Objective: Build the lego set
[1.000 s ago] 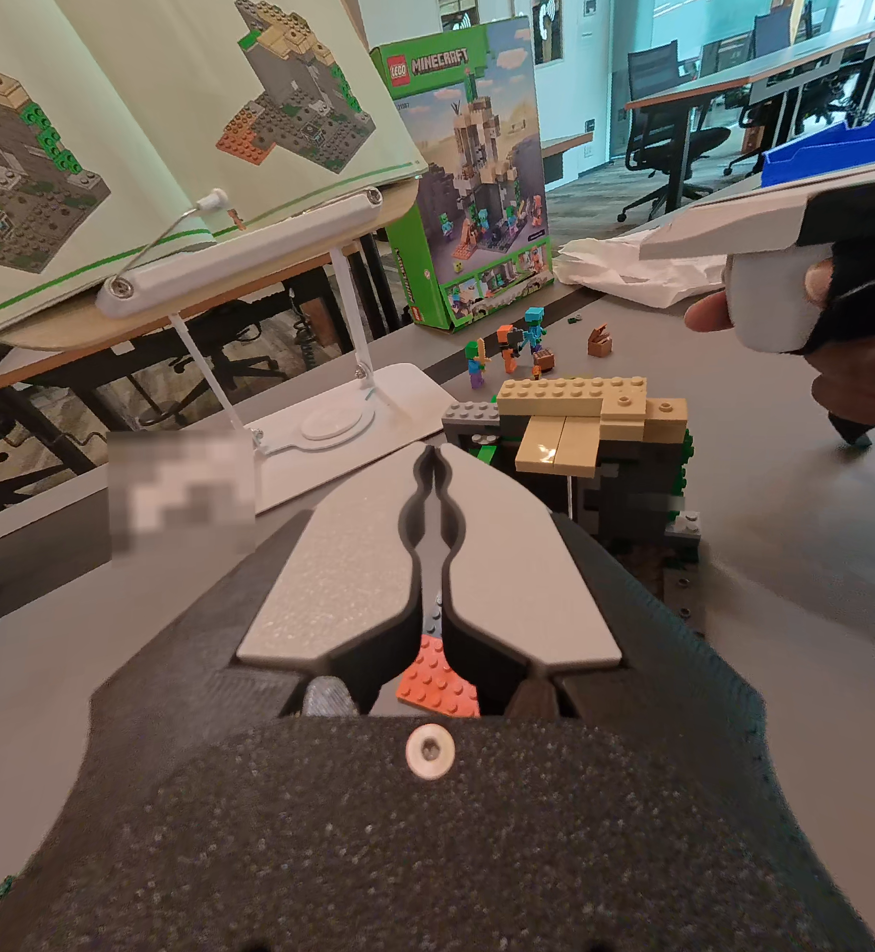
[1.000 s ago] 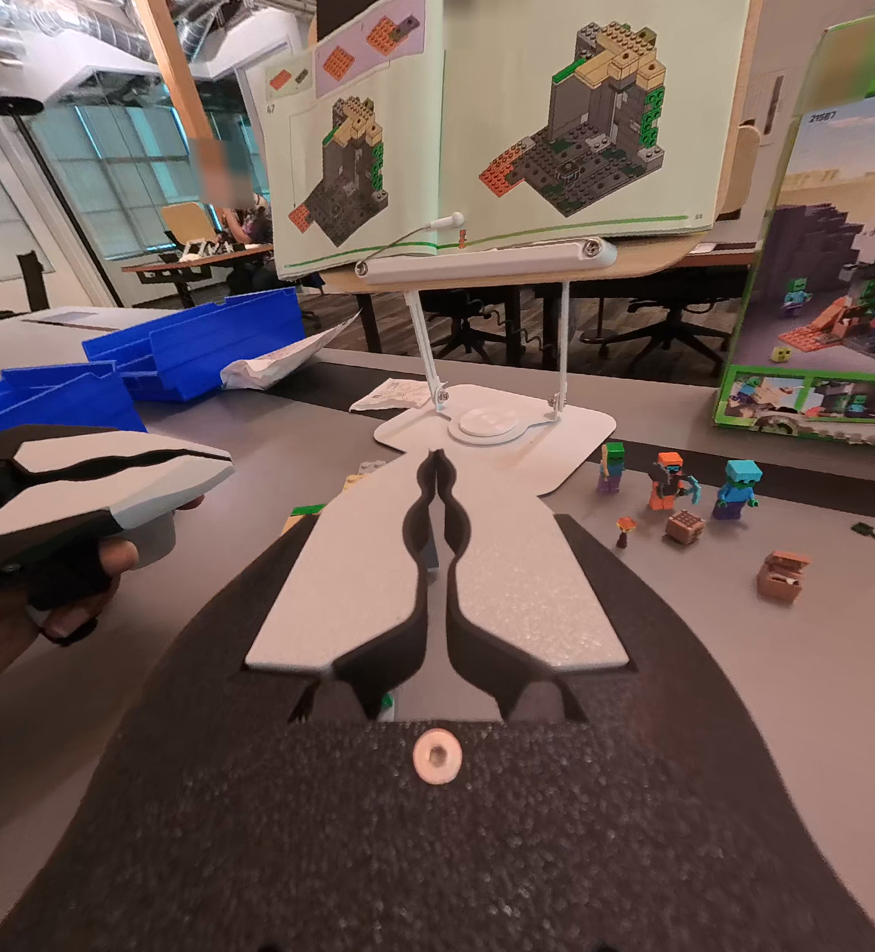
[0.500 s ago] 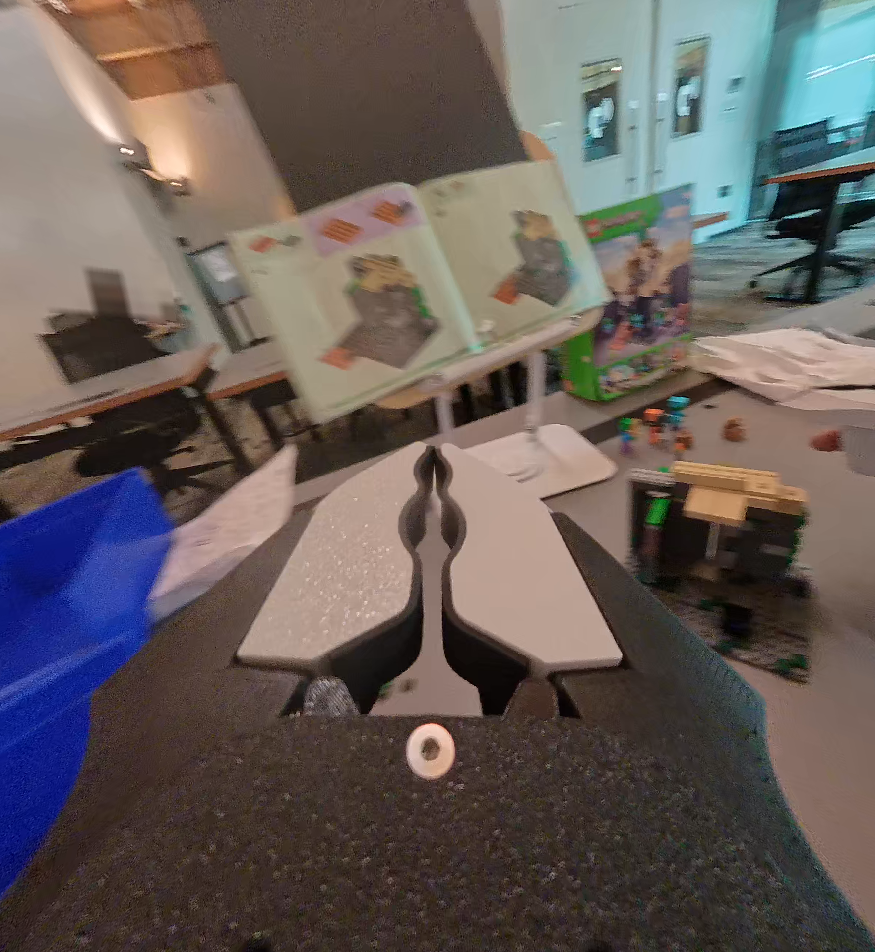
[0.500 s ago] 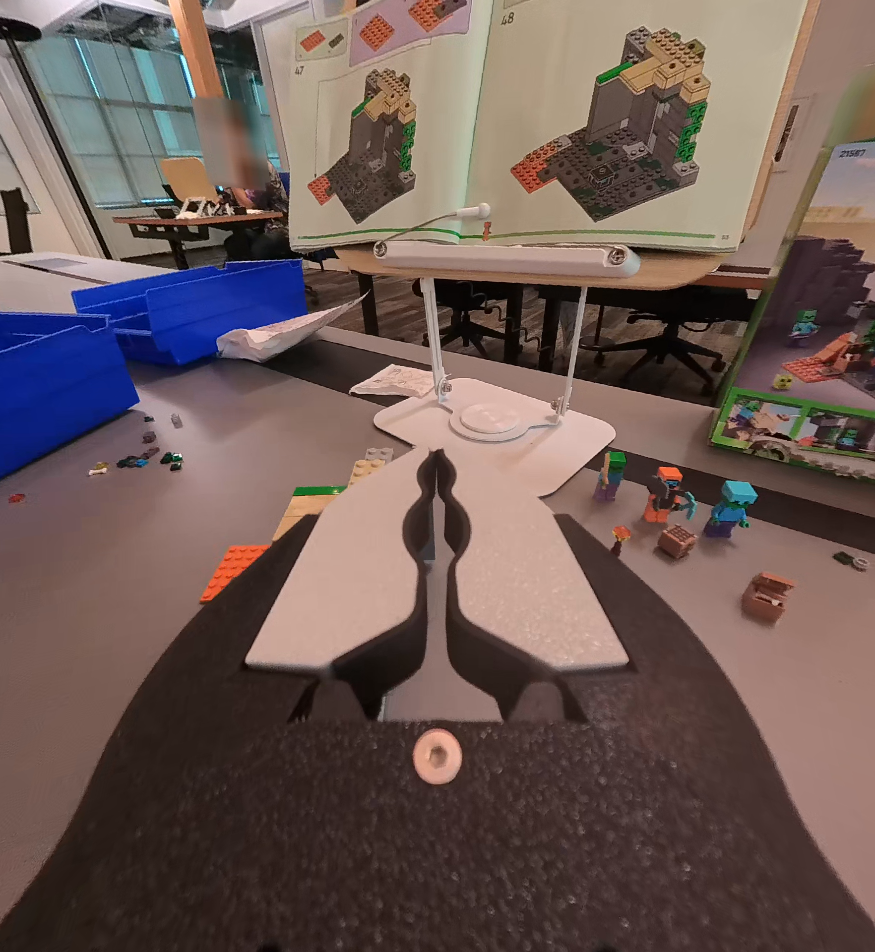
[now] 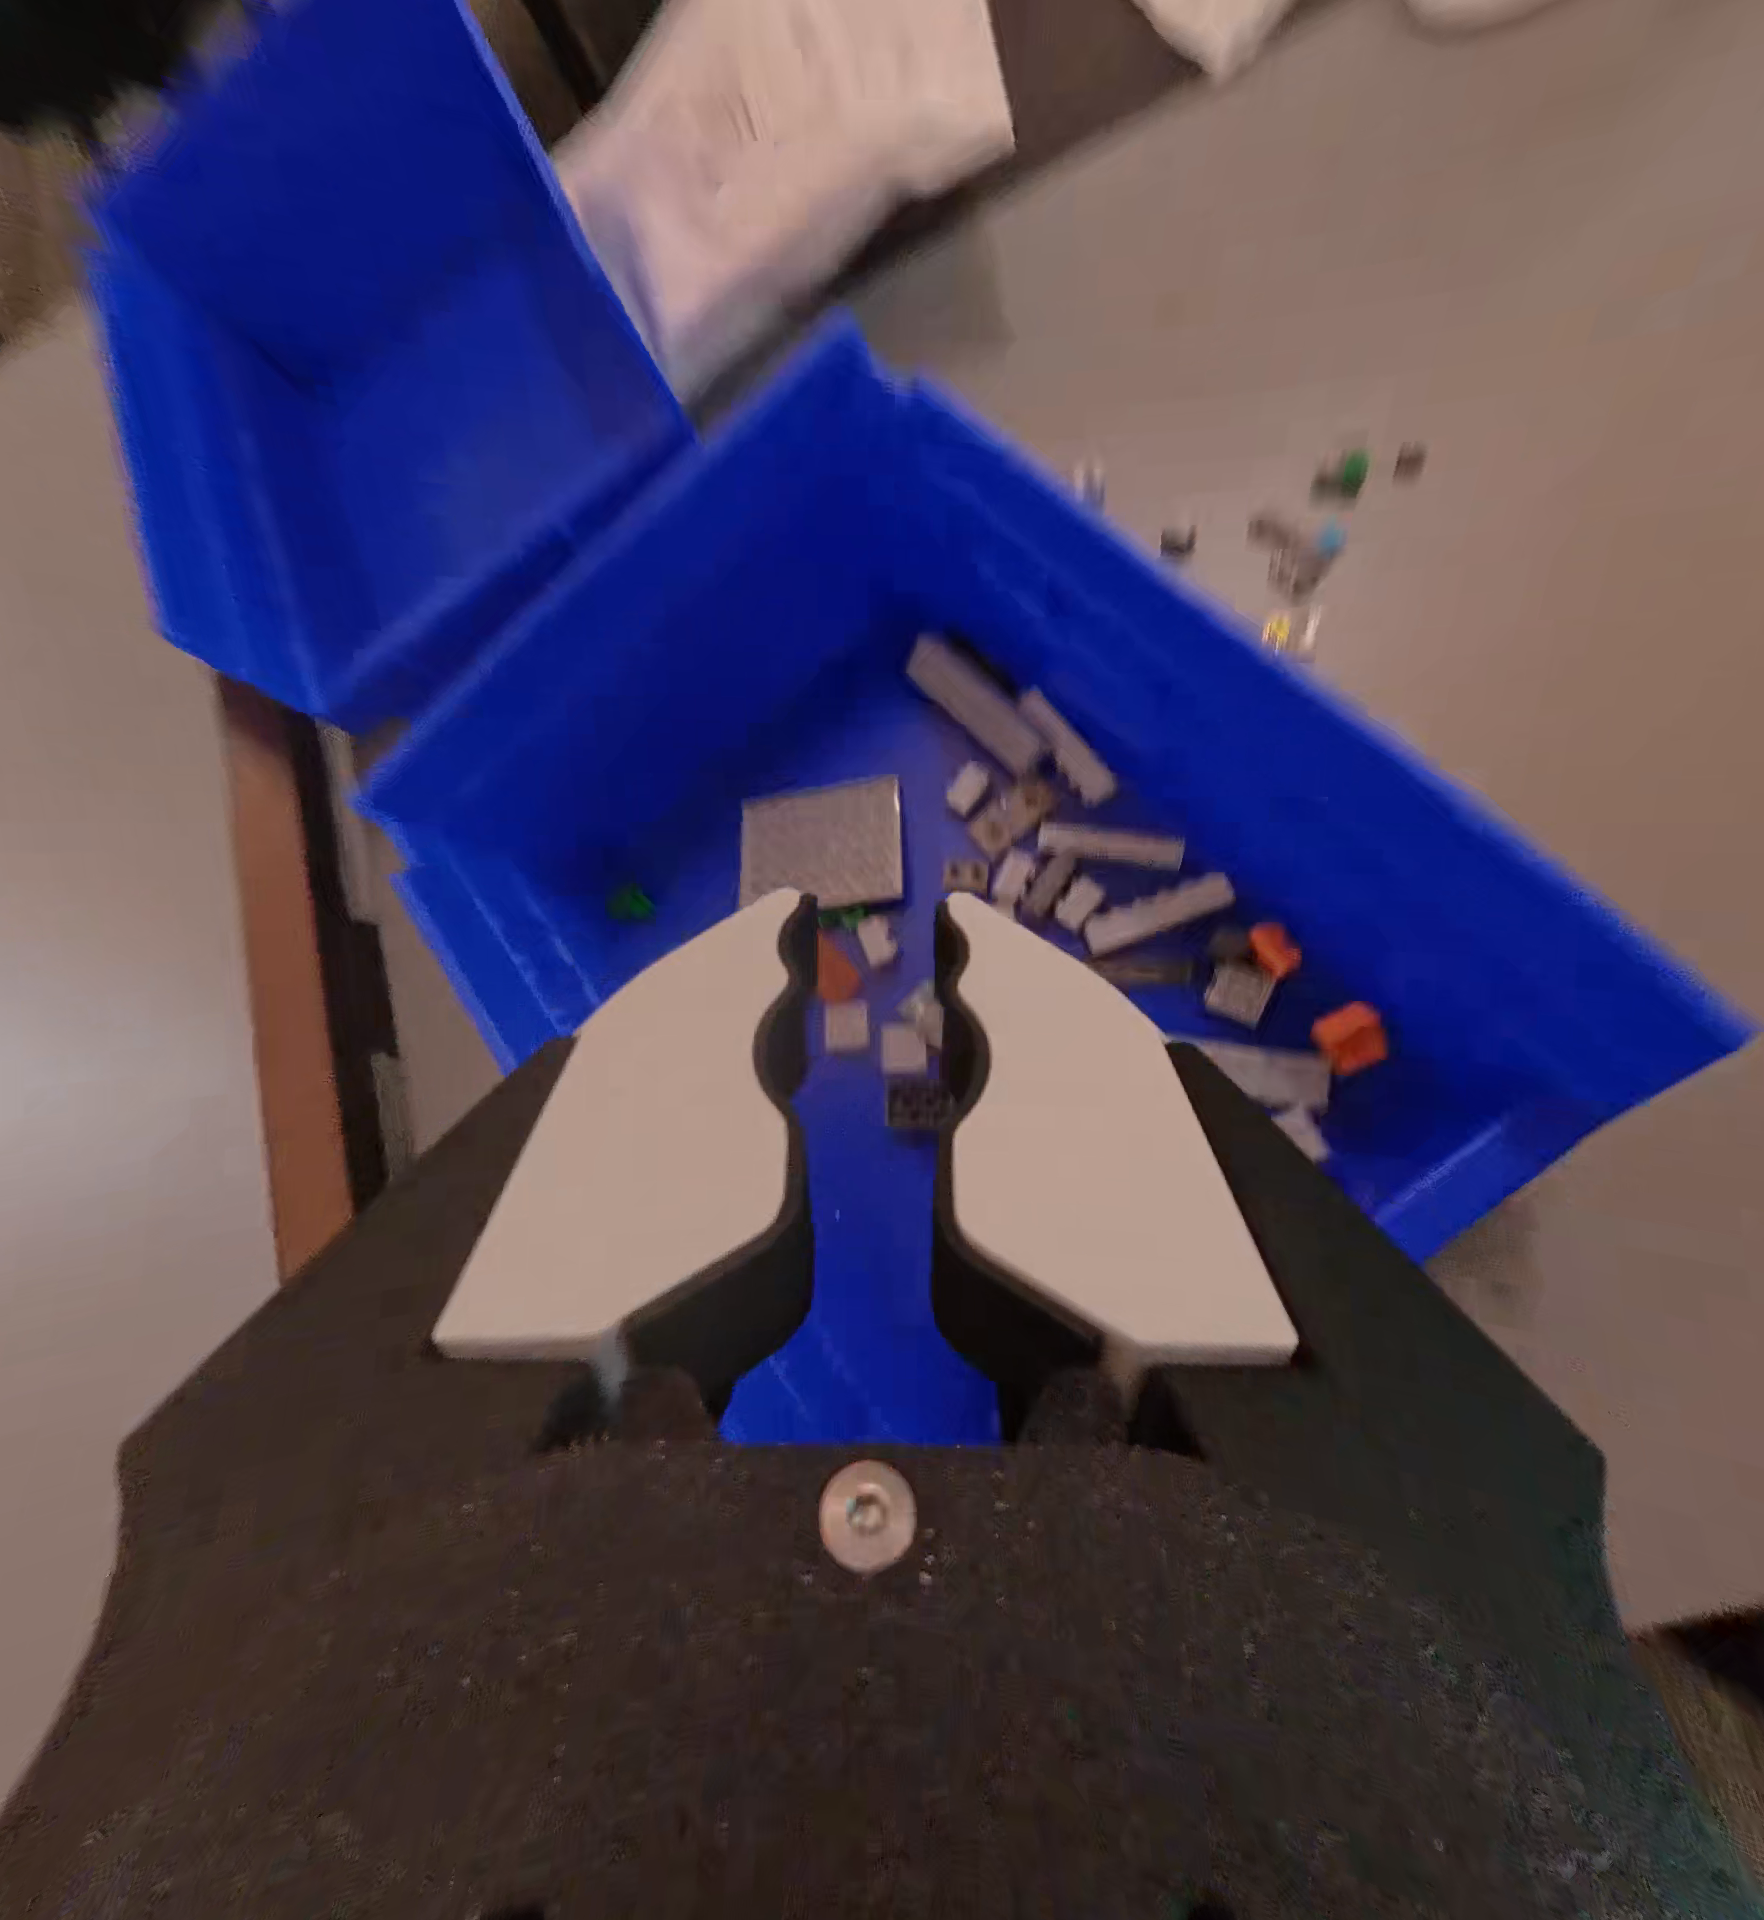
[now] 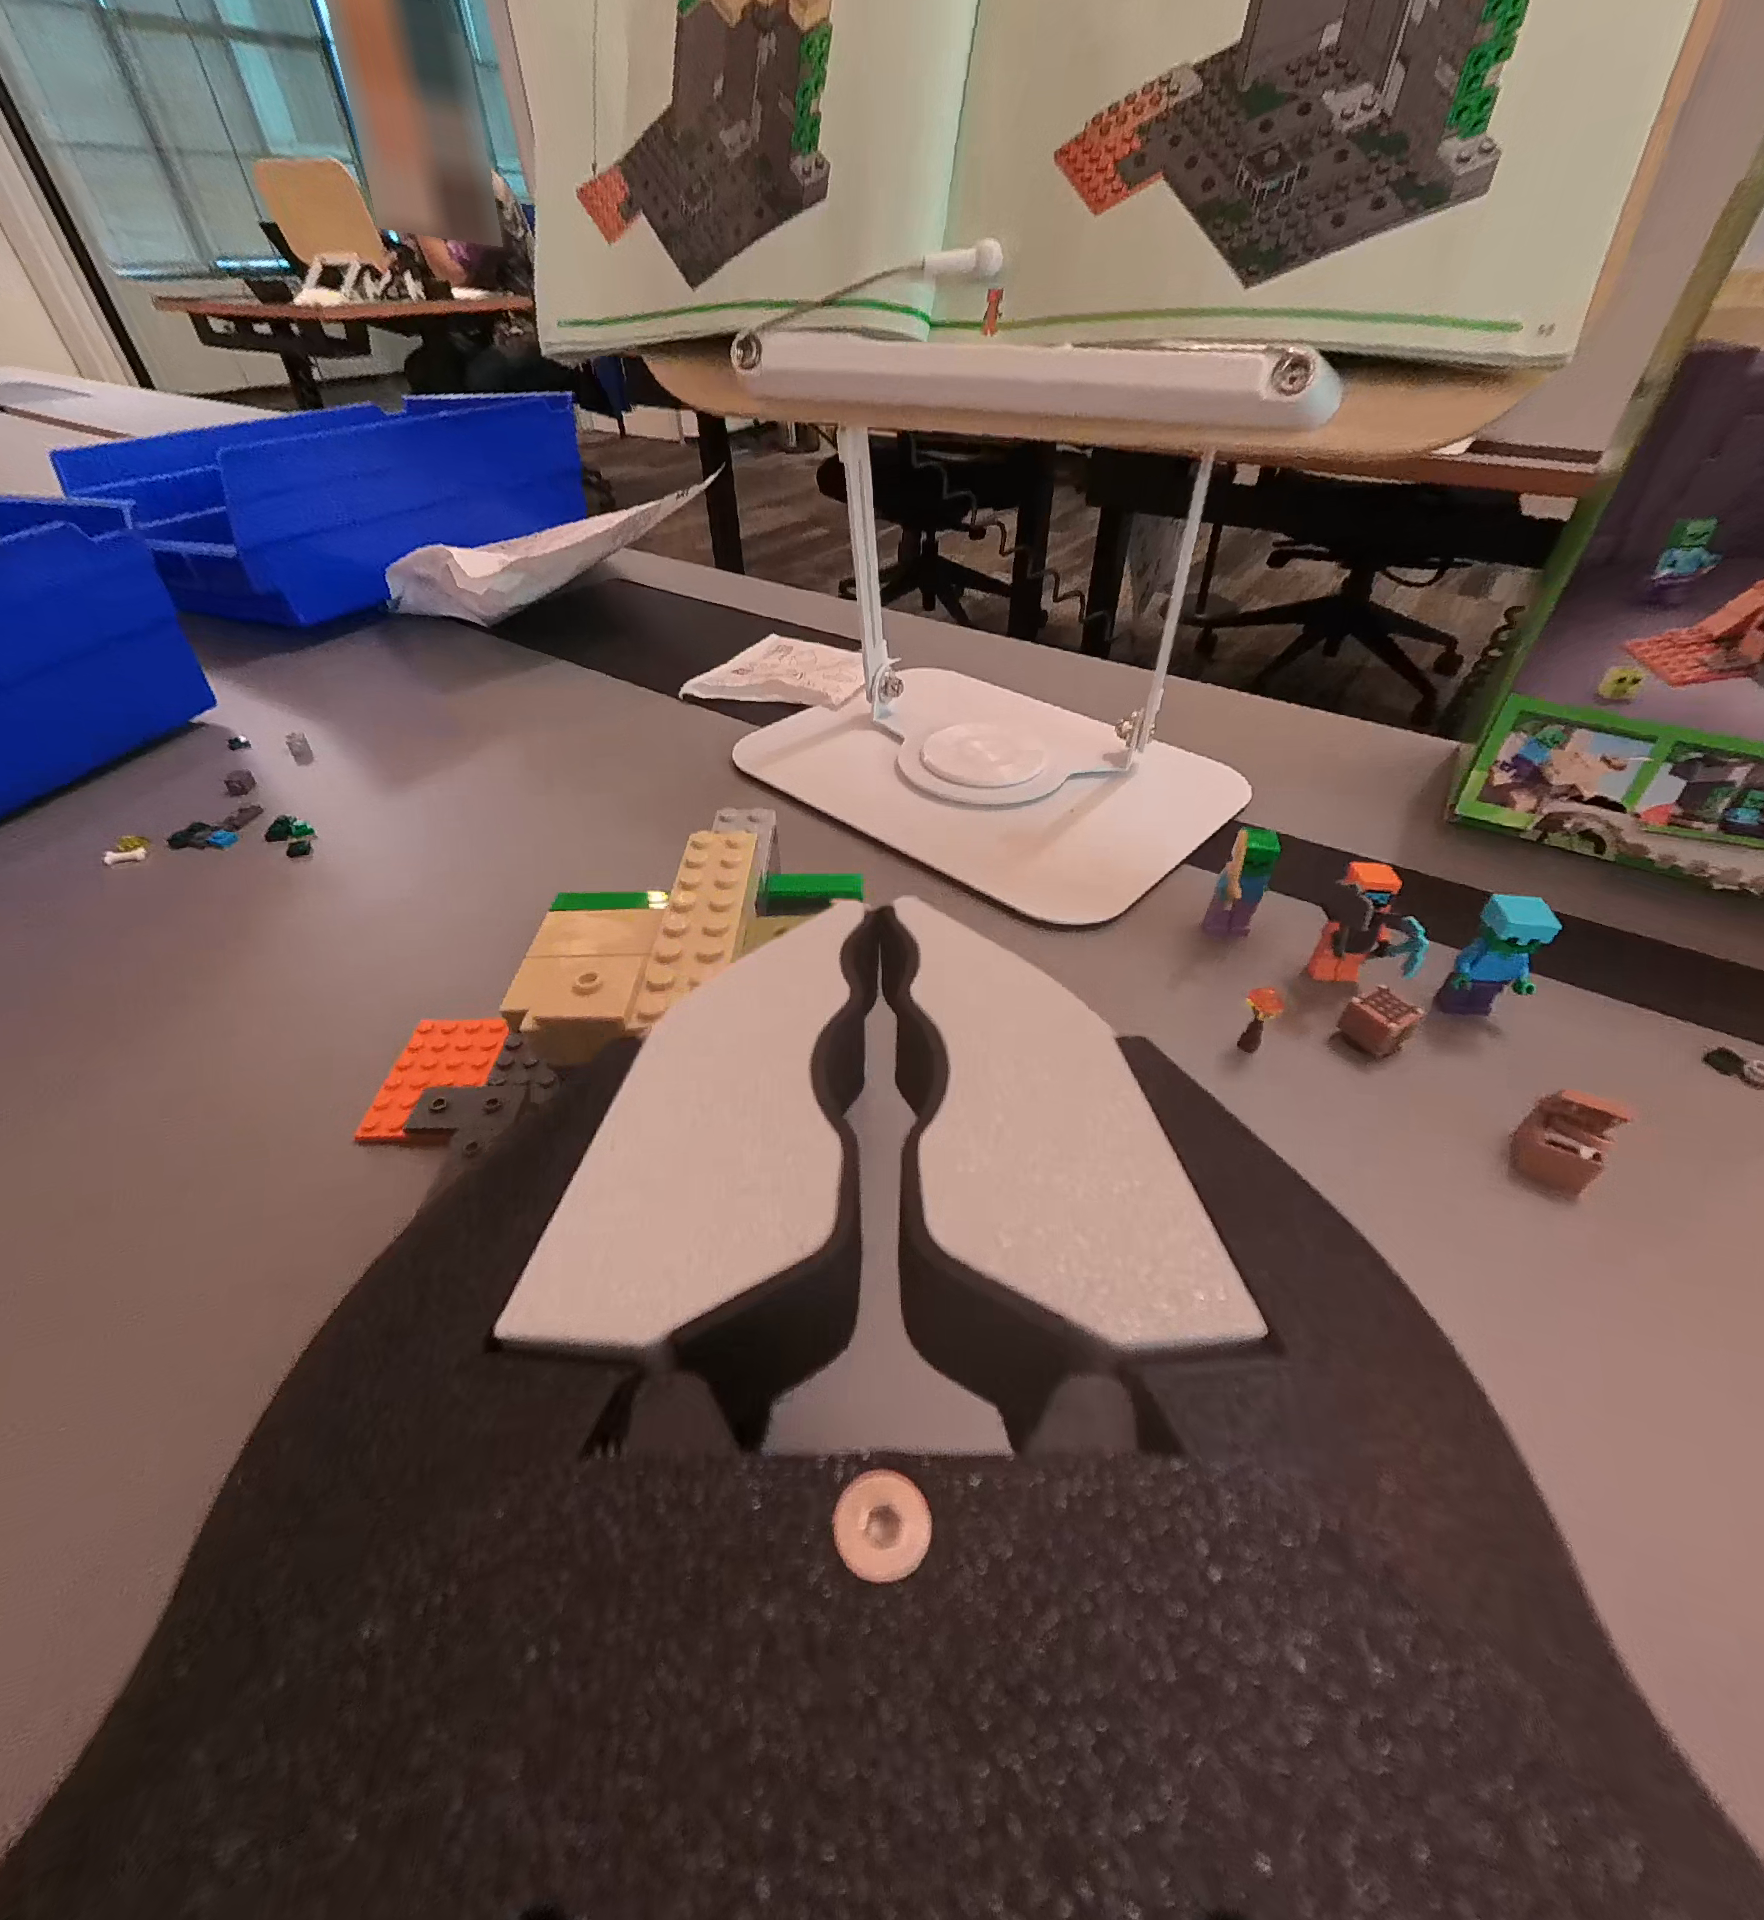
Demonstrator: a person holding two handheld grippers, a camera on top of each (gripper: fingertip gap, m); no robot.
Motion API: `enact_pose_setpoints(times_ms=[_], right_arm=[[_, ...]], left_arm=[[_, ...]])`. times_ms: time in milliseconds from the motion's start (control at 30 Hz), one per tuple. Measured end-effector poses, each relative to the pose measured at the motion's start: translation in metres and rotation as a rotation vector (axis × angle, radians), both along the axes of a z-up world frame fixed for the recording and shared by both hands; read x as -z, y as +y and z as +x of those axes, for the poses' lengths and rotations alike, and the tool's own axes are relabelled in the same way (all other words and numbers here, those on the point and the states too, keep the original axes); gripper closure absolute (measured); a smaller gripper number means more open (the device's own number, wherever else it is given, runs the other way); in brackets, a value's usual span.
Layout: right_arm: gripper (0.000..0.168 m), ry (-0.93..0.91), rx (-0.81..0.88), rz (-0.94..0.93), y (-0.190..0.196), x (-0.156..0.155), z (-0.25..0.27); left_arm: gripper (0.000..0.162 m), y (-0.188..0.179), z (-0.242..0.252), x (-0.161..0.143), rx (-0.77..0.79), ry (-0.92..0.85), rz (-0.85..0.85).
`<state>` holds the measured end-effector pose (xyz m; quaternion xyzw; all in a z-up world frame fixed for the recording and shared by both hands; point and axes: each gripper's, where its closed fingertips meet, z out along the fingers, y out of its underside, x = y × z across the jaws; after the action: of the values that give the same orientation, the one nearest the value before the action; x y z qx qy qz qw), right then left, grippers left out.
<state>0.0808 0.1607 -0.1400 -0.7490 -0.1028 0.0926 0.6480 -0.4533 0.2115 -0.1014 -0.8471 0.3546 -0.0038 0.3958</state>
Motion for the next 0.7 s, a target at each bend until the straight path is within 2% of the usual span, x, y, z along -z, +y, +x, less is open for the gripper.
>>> enact_pose_setpoints(times_ms=[167,333,500,700], right_arm=[[0.168,-0.042,0.006,-0.024,0.002,0.009,-0.003],[0.168,-0.057,0.006,-0.040,0.002,0.015,-0.004],[0.168,-0.058,-0.001,-0.051,0.003,0.018,-0.004],[0.168,-0.049,-0.016,-0.064,0.003,0.020,-0.006]], left_arm=[[0.140,0.005,-0.012,0.064,0.082,0.211,-0.242],[0.140,0.008,-0.021,0.105,0.181,0.418,-0.405],[0.138,0.009,-0.036,0.123,0.218,0.591,-0.510],[0.137,-0.002,-0.035,0.137,0.225,0.577,-0.658]])
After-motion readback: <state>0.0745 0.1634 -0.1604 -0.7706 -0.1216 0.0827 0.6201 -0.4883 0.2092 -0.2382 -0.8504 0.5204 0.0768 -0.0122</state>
